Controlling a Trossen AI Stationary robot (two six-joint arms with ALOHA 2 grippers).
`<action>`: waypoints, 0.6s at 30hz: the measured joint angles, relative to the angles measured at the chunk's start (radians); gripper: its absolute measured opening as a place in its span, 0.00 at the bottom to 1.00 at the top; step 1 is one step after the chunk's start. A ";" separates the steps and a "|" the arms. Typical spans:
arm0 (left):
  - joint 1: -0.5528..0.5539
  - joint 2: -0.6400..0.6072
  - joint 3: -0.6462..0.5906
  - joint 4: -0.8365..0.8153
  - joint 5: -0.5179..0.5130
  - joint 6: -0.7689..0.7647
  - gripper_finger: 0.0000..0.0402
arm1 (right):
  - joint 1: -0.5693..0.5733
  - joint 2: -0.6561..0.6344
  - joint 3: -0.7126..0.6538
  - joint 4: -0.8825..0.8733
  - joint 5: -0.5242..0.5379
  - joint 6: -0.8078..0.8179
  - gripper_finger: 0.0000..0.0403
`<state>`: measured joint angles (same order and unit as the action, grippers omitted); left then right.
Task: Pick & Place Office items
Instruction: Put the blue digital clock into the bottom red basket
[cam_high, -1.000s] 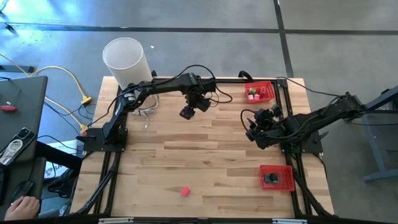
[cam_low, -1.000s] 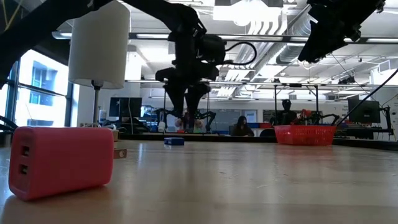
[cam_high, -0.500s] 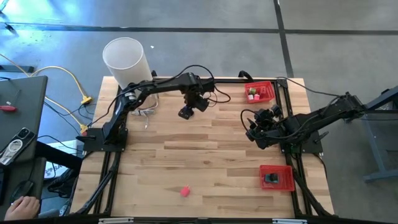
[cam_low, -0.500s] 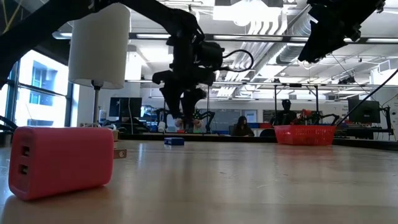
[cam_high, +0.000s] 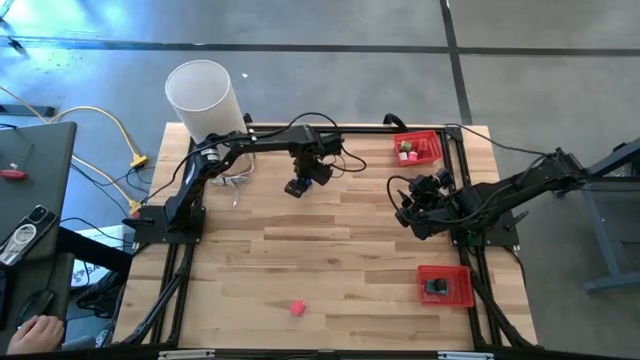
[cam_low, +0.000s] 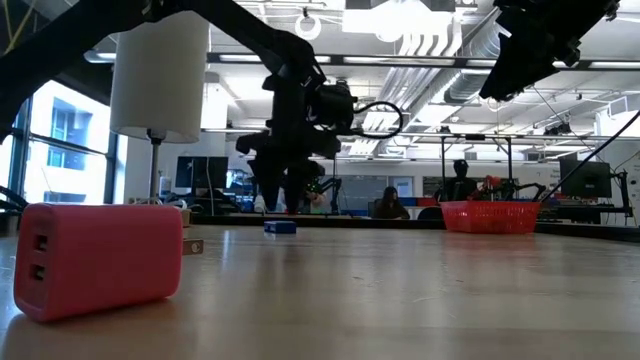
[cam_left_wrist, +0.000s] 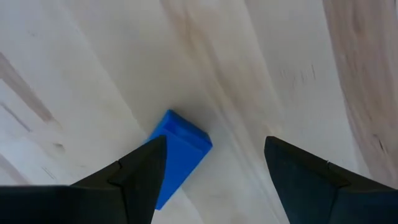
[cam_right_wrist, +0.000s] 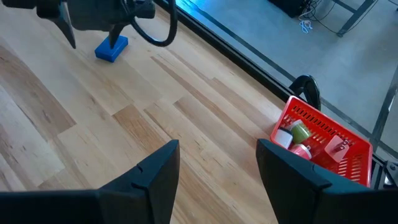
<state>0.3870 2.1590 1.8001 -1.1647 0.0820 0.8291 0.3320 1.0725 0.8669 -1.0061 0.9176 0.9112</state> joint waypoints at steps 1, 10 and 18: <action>0.002 0.000 -0.003 0.000 -0.001 -0.005 0.66 | 0.000 0.000 0.000 0.000 0.000 0.000 0.50; 0.006 0.000 -0.005 0.030 -0.014 -0.021 0.66 | 0.000 0.000 0.000 0.000 0.000 -0.006 0.50; 0.016 0.000 -0.005 0.032 -0.015 -0.034 0.66 | 0.000 0.000 0.000 0.000 0.001 -0.019 0.50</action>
<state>0.4034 2.1590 1.7947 -1.1328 0.0673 0.7951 0.3319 1.0725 0.8669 -1.0059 0.9182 0.8925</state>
